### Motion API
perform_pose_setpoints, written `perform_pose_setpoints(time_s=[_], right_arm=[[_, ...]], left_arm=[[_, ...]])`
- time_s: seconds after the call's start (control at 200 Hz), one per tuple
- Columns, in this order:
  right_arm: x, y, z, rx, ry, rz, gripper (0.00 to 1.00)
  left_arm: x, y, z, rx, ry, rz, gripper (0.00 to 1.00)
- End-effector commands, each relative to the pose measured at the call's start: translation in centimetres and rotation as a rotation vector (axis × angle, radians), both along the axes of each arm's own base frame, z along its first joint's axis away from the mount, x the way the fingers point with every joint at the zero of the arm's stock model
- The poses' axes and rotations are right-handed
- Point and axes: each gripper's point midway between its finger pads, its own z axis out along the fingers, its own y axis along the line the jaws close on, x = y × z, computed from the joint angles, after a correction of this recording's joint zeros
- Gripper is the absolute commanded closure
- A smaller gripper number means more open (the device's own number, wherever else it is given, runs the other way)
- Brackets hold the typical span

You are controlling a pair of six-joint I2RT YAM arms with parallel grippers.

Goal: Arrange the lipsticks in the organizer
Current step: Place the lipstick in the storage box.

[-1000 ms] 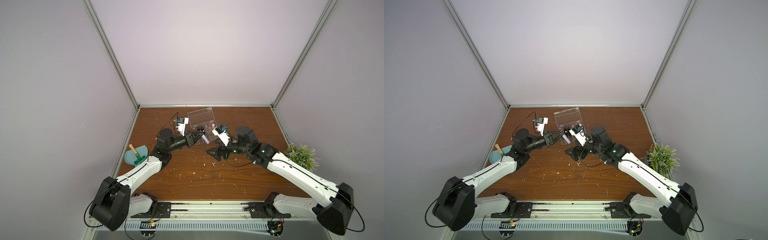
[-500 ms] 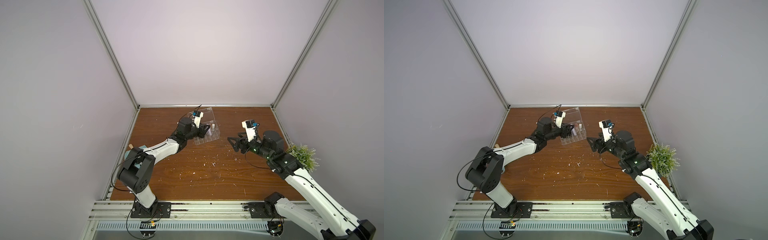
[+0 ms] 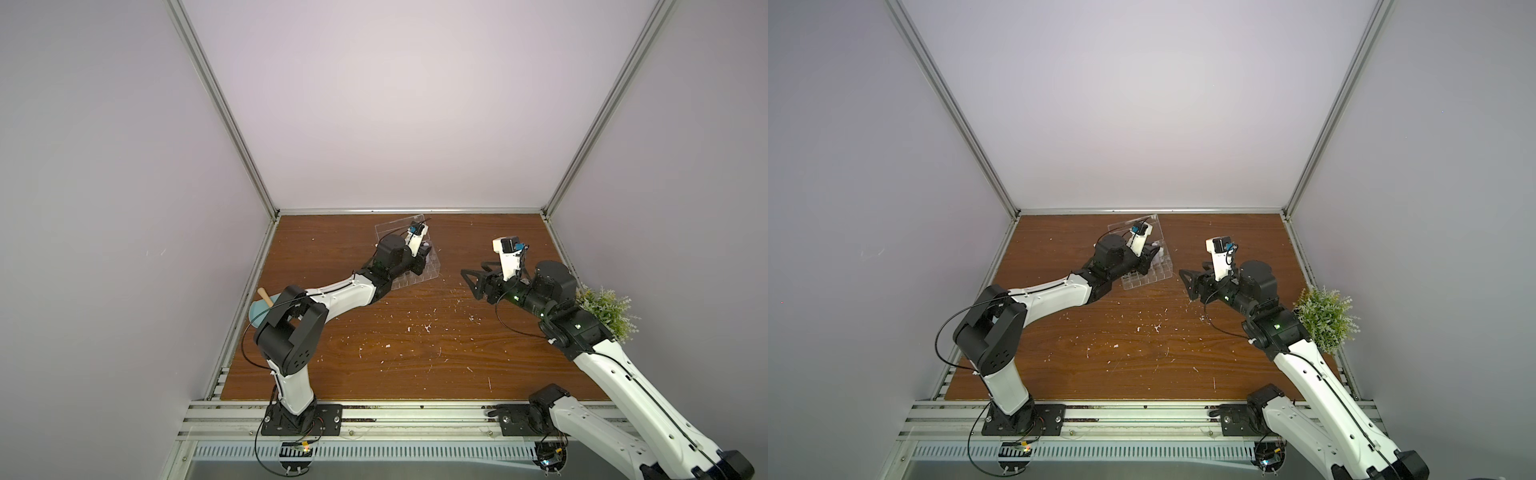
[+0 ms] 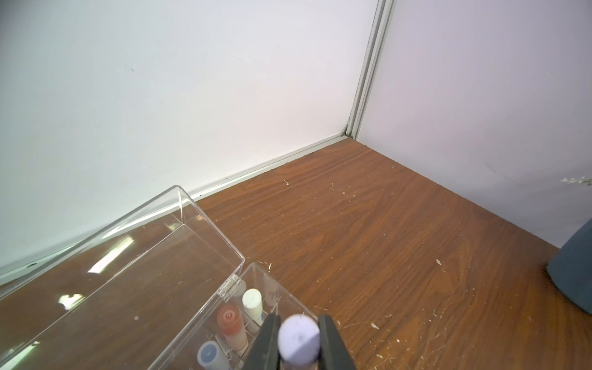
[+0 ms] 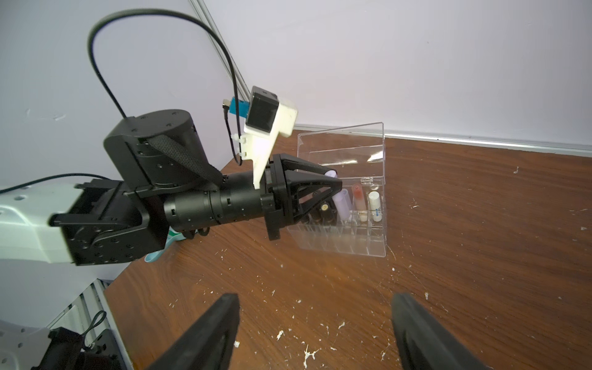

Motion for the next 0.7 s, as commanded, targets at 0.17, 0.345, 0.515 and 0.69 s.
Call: perform_pose_setpoints(time_s=[0.17,0.345,0.515,0.69], right_arm=[[-0.5,-0.1,1.5,0.039,-0.046,0.020,0.20],[-0.6,-0.1,1.6,0.043,-0.047,0.023,0.19],[-0.7,-0.4,1.4,0.046,-0.048,0.016,0.20],[-0.6,-0.7,1.2,0.044,-0.046,0.010,0.20]], left_arm=[[0.8,0.6,-1.1,0.073,-0.065,0.083,0.78],[1.2,1.0,-1.9,0.090,-0.071,0.111,0.79],[1.5,1.0,-3.0,0.091,-0.059,0.121,0.79],[1.8,1.3,-4.9,0.094,-0.040,0.147,0.80]])
